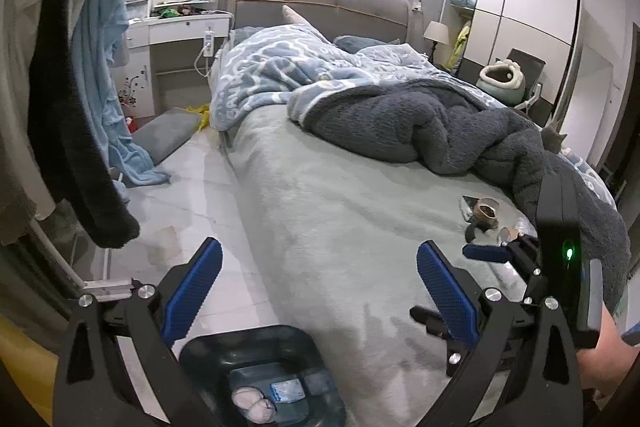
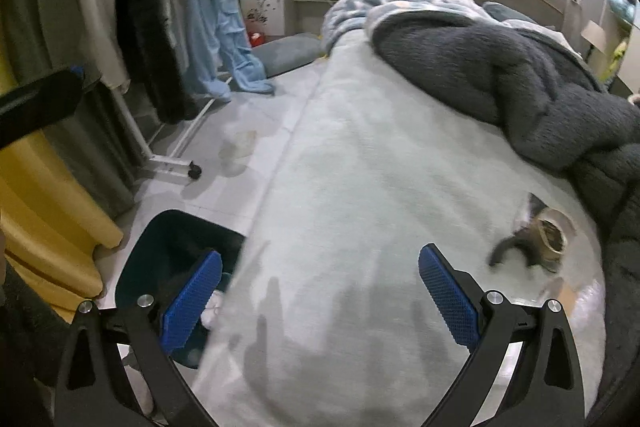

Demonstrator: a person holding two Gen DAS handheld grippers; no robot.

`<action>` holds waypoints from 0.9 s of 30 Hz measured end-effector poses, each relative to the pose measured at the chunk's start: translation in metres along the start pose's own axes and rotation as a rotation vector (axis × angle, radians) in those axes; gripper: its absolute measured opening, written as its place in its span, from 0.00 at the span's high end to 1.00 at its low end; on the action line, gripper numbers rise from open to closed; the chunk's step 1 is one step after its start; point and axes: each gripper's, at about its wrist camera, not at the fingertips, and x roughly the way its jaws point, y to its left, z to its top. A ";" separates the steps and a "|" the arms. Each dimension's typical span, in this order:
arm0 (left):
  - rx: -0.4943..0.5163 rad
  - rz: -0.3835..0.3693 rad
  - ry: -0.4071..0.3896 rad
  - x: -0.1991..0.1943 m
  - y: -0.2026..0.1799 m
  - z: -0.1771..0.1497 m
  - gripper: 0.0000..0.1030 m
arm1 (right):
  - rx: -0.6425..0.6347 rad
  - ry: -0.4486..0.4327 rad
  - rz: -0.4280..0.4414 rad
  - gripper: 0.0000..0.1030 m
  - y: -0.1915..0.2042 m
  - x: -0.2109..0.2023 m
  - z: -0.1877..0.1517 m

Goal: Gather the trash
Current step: 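Move both tools from the bin back over the bed toward the remaining trash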

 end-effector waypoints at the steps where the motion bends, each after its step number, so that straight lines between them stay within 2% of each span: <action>1: 0.004 -0.008 0.001 0.002 -0.004 0.000 0.04 | 0.011 -0.002 -0.001 0.03 -0.006 -0.001 0.000; 16: 0.068 -0.059 0.034 0.028 -0.062 -0.002 0.04 | 0.134 -0.045 -0.031 0.03 -0.079 -0.031 -0.016; 27: 0.108 -0.127 0.057 0.048 -0.105 -0.007 0.04 | 0.226 -0.081 -0.015 0.05 -0.129 -0.047 -0.038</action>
